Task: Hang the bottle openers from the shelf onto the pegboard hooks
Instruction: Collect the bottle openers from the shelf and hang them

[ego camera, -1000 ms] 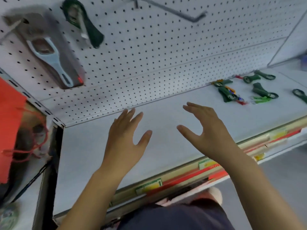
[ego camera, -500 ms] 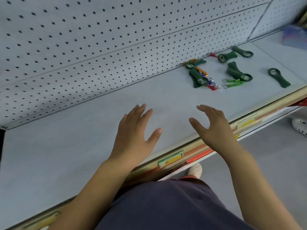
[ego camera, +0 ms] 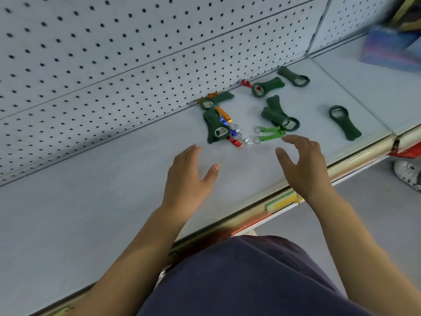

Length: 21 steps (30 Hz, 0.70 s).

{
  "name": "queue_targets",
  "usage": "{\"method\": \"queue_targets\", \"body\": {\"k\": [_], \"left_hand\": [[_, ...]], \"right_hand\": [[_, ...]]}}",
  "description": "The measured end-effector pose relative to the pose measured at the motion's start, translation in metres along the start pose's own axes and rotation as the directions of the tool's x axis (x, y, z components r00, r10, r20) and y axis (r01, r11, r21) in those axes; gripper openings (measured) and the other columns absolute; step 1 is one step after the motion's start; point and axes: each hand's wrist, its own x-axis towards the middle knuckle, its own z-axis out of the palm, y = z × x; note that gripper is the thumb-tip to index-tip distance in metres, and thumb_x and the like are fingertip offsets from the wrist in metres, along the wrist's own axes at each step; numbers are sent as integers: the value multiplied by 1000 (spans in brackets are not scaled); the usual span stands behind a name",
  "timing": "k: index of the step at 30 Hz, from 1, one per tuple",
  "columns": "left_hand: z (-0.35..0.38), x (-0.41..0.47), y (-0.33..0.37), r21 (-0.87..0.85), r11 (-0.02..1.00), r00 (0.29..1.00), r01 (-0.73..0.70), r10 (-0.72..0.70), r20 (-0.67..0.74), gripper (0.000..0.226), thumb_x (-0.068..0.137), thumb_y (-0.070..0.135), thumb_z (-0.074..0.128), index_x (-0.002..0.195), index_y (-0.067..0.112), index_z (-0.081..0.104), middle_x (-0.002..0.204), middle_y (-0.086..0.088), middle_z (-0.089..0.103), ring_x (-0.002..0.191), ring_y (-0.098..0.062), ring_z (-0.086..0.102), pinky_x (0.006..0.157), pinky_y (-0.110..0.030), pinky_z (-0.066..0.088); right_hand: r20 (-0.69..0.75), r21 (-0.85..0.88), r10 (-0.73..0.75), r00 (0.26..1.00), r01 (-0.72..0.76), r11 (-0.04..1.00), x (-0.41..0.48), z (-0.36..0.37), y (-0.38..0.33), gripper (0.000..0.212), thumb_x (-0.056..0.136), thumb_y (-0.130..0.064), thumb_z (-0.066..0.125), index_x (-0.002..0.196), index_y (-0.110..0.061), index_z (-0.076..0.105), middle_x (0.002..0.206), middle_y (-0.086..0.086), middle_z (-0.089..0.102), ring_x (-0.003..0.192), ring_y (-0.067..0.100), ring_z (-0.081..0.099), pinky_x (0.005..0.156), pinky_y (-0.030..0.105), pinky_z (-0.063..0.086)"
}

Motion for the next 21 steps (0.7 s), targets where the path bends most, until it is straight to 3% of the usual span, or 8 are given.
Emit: {"method": "queue_targets", "body": {"k": [6,14,17,21], "left_hand": [[27,39,15,4,991,986,134,-133,-103,62,94,49,61,142,12,48,141,-6,52,131,-23,46,107,-40,43],[46,90,32,-27,972,955,233,-234,-181,65,84,57,70,129,14,53,119,-6,57,112,-24,53,89,-46,54],[50,101,34,-11,967,944,255,-251,-213,63,82,59,72,121,12,58,112,-8,57,106,-26,54,84,-47,54],[54,104,31,-78,963,934,259,-271,-235,48,85,50,73,112,12,64,105,-5,57,99,-25,57,82,-41,54]], "right_hand": [[27,-25,-45,999,46,999,58,-8,34,45,98,-30,61,138,-12,51,142,10,49,125,31,45,104,43,42],[81,-49,91,993,-87,995,98,-1,40,47,95,-35,63,134,-11,55,130,11,54,121,30,44,103,42,41],[82,5,103,991,-104,995,100,-2,42,49,91,-38,69,131,-13,56,118,6,57,114,25,48,97,40,45],[98,117,142,985,-153,981,102,-8,43,36,89,-34,73,118,-19,59,96,-3,59,89,17,55,72,26,43]]}}
